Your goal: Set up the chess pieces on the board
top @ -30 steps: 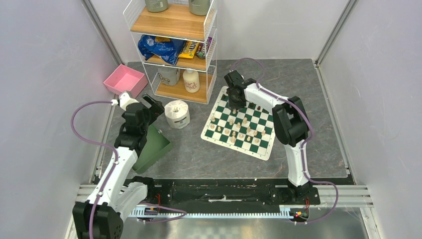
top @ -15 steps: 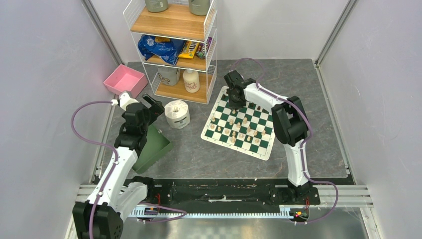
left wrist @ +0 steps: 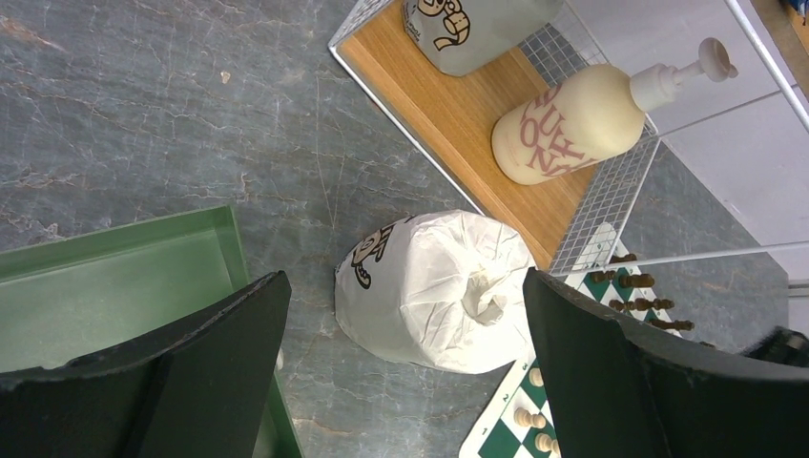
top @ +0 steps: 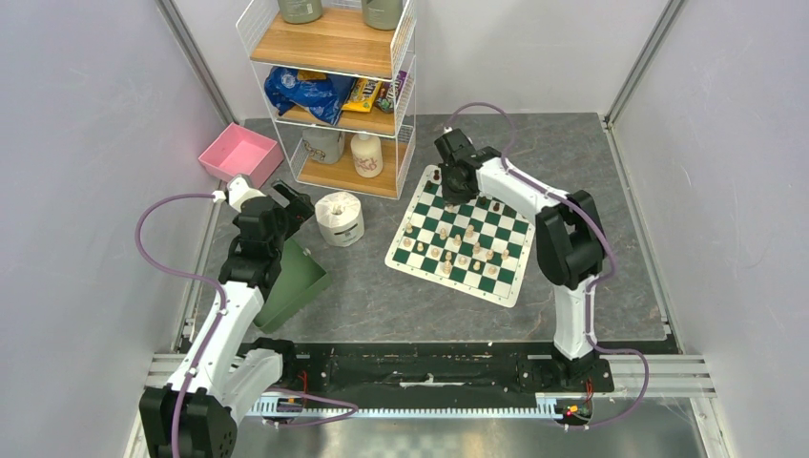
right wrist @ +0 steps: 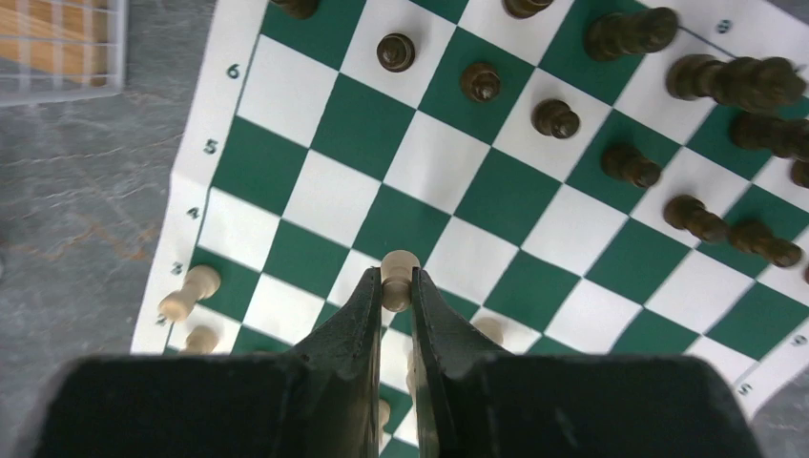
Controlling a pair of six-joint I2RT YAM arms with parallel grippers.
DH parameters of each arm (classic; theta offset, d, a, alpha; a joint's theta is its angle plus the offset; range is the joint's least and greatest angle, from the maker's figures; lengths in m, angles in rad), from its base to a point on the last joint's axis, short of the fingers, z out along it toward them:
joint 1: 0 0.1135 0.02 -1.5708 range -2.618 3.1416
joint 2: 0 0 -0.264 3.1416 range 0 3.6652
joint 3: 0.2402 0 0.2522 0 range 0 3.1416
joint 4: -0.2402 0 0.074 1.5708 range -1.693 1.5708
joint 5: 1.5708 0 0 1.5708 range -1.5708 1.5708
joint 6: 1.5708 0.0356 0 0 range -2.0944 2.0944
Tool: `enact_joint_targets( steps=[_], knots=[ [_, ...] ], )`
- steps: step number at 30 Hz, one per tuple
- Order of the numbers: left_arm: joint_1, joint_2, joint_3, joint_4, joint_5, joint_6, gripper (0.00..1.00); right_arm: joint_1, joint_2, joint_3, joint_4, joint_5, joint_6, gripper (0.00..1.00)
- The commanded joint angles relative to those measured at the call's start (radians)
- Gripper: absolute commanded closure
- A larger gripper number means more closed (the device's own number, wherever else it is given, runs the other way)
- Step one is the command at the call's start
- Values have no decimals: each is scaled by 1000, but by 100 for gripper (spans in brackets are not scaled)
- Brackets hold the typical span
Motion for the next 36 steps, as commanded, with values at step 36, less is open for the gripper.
enact_joint_targets(
  steps=[36],
  knots=[
    [13, -31, -24, 32, 36, -27, 0, -31, -742, -846, -1, 97, 176, 80]
  ],
)
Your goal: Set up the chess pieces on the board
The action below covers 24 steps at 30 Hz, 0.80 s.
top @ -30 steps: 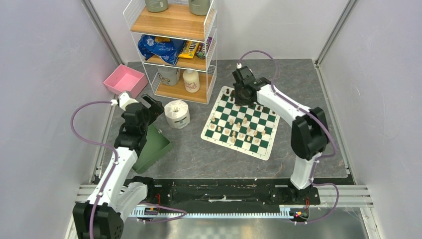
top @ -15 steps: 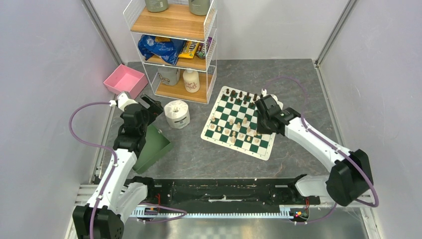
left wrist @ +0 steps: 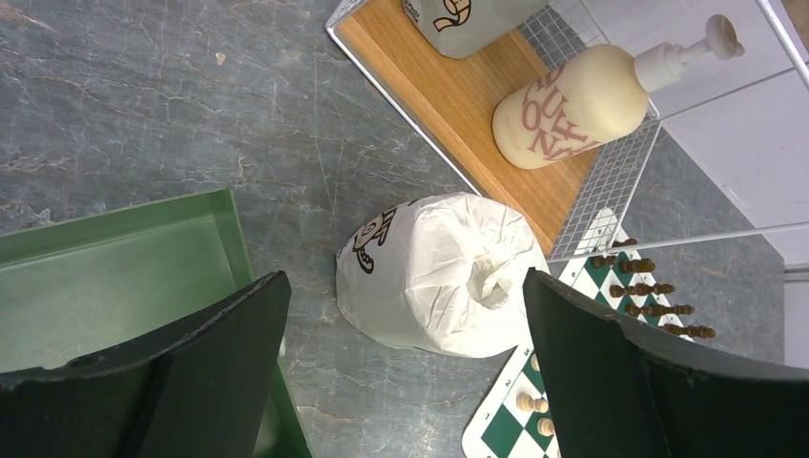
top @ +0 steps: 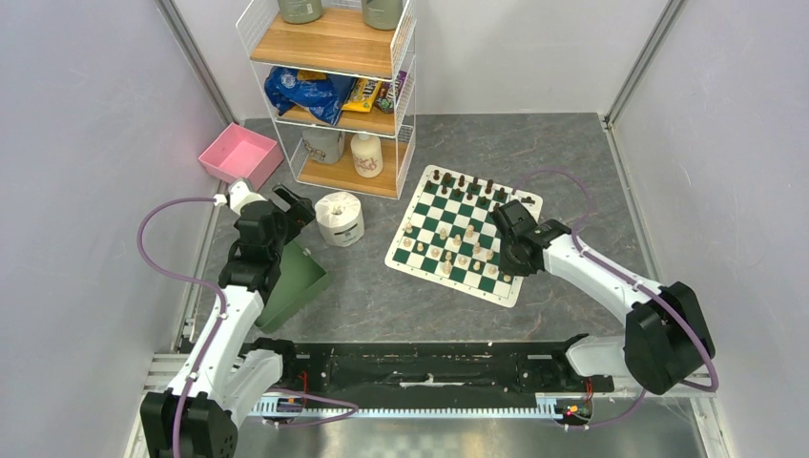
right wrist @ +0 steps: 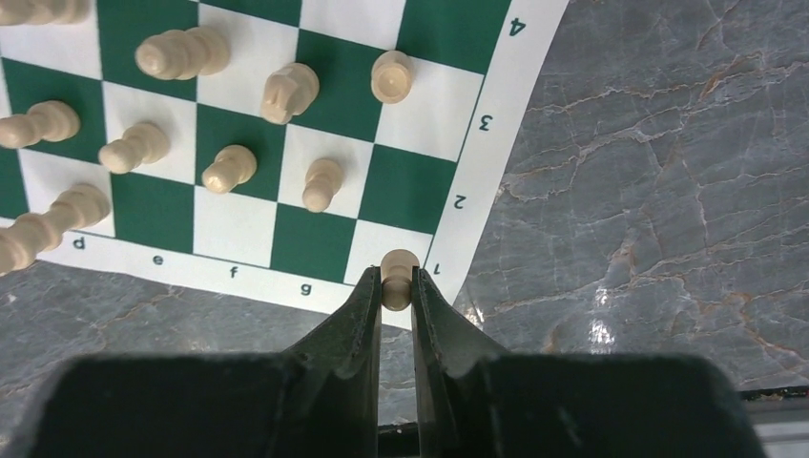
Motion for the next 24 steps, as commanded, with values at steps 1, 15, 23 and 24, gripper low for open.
enact_joint_targets(
  steps=[1, 15, 23, 24],
  knots=[
    [6, -6, 3, 36, 3, -25, 0, -26, 29, -18, 66, 2, 4, 80],
    [7, -9, 11, 30, -2, -20, 0, -57, 77, -49, 149, -25, 11, 80],
    [7, -6, 16, 32, -2, -20, 0, -65, 74, -72, 169, 1, 30, 79],
    [7, -5, 15, 33, -2, -21, 0, -66, 74, -76, 174, 4, 34, 79]
  ],
)
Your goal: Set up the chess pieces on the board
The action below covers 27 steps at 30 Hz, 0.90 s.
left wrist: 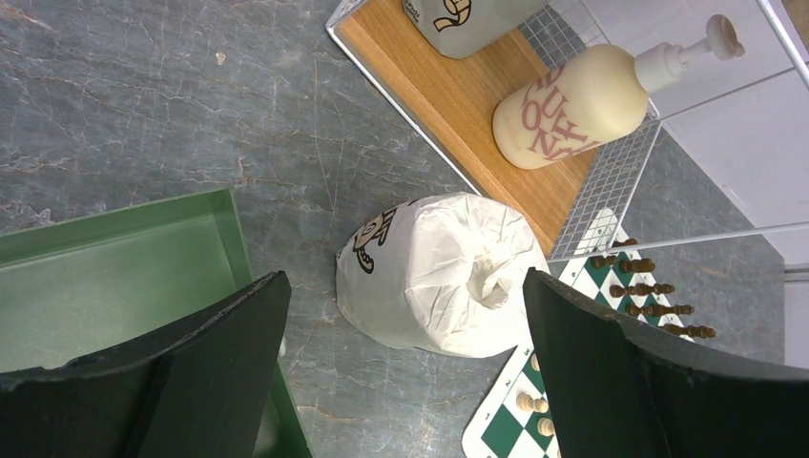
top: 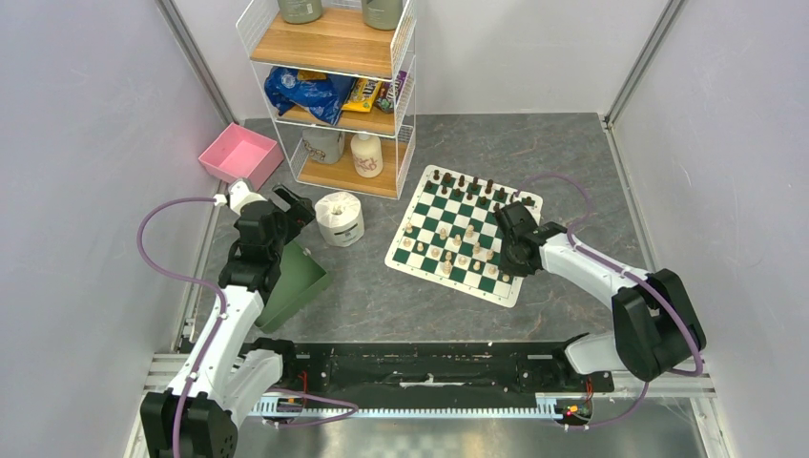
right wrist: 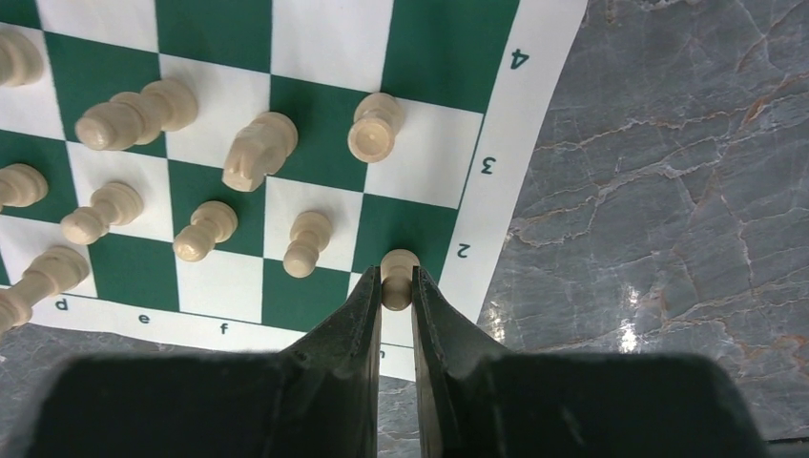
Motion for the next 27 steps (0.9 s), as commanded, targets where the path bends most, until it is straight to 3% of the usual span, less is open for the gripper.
enact_joint_targets(
  steps=[1, 27],
  knots=[
    [7, -4, 16, 33, 0, -22, 0, -10, -1, -19, 37, 38, 31, 79],
    [9, 1, 3, 40, 4, -27, 0, -29, -36, -44, 78, 47, 53, 78]
  ],
)
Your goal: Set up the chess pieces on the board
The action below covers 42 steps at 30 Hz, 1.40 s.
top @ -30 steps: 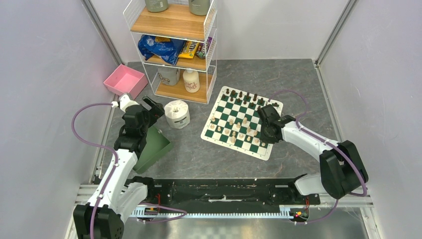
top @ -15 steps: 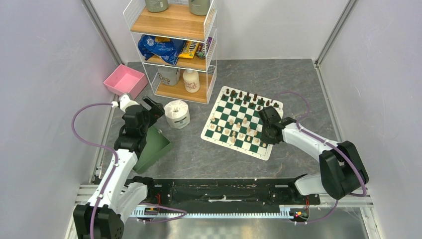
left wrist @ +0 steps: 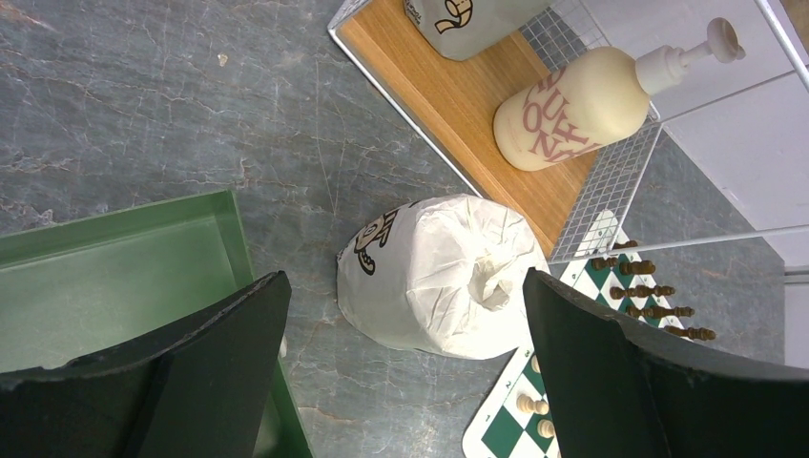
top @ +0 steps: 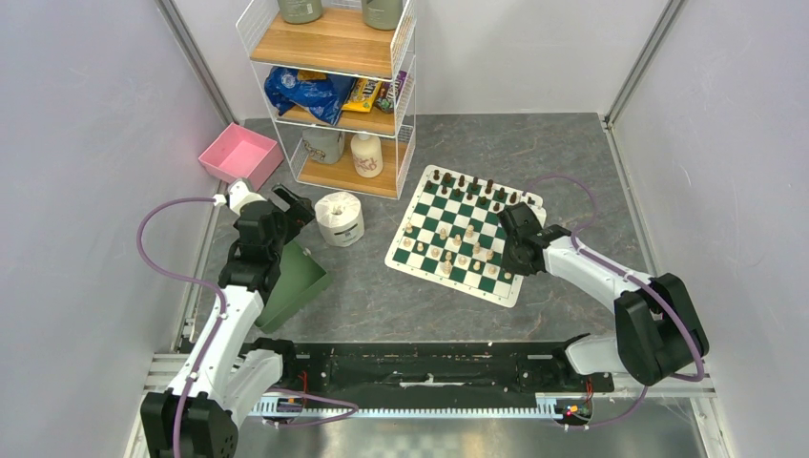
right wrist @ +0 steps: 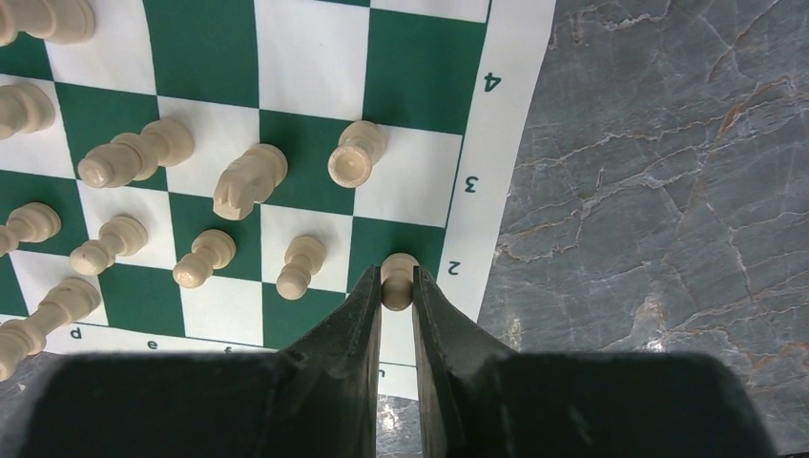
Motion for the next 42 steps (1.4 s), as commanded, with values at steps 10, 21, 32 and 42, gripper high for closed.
enact_joint_targets(
  steps=[10, 21, 32, 42],
  knots=[
    [5, -1, 2, 37, 2, -25, 0, -5, 11, -21, 46, 17, 17, 76],
    [5, 4, 0, 42, 7, -28, 0, -5, -49, -13, 18, 16, 1, 57],
    [5, -6, 1, 38, 6, -27, 0, -13, -135, 110, -73, 76, -51, 50],
    [5, -13, 7, 28, -2, -20, 0, -25, 31, 211, -66, 11, -79, 49]
  ],
)
